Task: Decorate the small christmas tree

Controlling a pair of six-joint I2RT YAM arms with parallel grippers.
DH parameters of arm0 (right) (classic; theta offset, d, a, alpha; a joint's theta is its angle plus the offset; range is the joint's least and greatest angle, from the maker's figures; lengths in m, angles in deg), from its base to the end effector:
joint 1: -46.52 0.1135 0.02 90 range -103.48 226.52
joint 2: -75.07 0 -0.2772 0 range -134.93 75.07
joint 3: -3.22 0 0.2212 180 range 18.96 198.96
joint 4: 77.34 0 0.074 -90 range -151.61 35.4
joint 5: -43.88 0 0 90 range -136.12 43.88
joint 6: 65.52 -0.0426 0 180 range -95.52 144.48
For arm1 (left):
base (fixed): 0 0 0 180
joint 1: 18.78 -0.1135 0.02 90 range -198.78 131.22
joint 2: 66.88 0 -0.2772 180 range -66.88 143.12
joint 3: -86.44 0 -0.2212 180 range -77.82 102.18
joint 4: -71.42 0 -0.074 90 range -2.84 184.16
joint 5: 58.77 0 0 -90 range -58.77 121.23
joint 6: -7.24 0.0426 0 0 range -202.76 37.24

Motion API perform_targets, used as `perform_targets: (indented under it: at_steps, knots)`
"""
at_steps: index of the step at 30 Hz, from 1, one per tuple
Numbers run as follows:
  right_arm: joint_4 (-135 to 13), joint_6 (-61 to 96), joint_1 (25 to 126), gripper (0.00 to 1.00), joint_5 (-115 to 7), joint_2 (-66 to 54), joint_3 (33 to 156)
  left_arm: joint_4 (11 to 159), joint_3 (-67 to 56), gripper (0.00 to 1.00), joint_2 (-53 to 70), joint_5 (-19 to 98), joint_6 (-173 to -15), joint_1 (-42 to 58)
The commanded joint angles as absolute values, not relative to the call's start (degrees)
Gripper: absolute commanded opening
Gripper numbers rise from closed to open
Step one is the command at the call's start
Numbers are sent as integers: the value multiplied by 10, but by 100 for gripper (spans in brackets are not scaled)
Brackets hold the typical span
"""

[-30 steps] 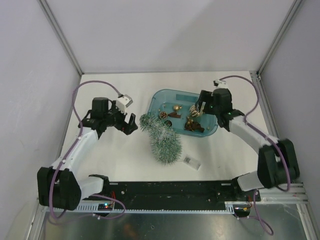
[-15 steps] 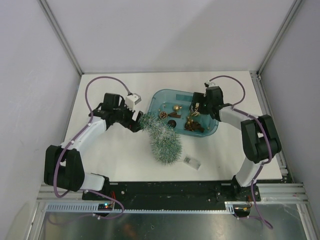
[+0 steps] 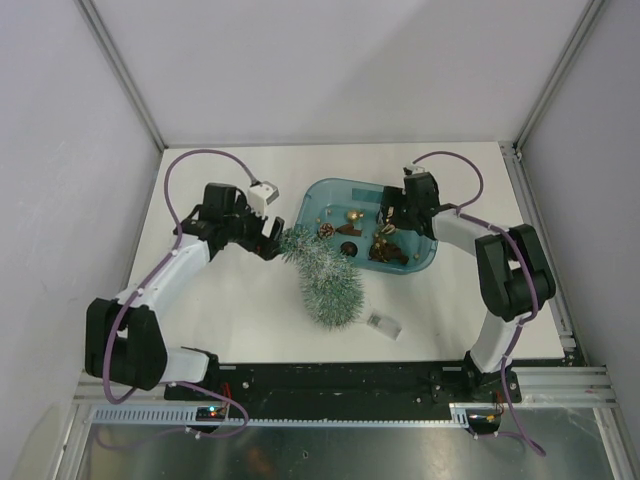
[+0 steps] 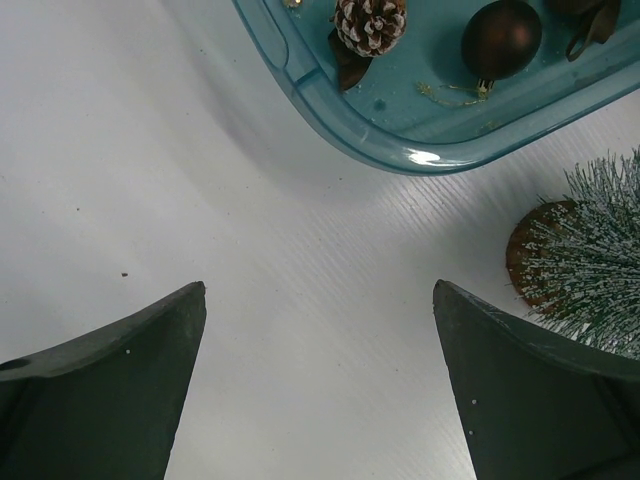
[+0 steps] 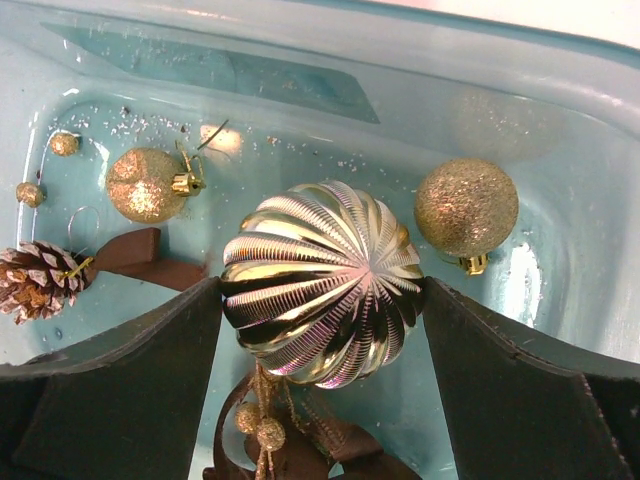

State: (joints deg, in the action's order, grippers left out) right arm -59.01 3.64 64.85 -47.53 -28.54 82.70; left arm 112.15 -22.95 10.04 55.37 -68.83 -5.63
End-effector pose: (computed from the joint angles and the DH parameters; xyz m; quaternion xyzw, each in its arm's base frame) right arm 0.3539 0.1183 0.2138 0.0151 0.9150 0.1457 0.3759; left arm 0.2434 -0.0748 0.2766 0.2875 0.8668 -0.1921 0.3594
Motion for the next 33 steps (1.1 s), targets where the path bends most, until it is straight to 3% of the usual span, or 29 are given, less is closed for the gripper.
perform_targets:
  at_steps: [1,5,13,33]
  knots:
    - [-529,38,664,83,-441,-278,840,1108,-208,100,73,558,-709,-58]
    - [-524,34,667,79,-443,-271,839,1107,-208,100,63,547,-707,-61]
    - [-522,19,659,62,-453,-202,830,1105,-212,100,48,525,-711,-74]
    - [-412,15,651,59,-539,196,826,1110,-208,100,43,536,-706,-82]
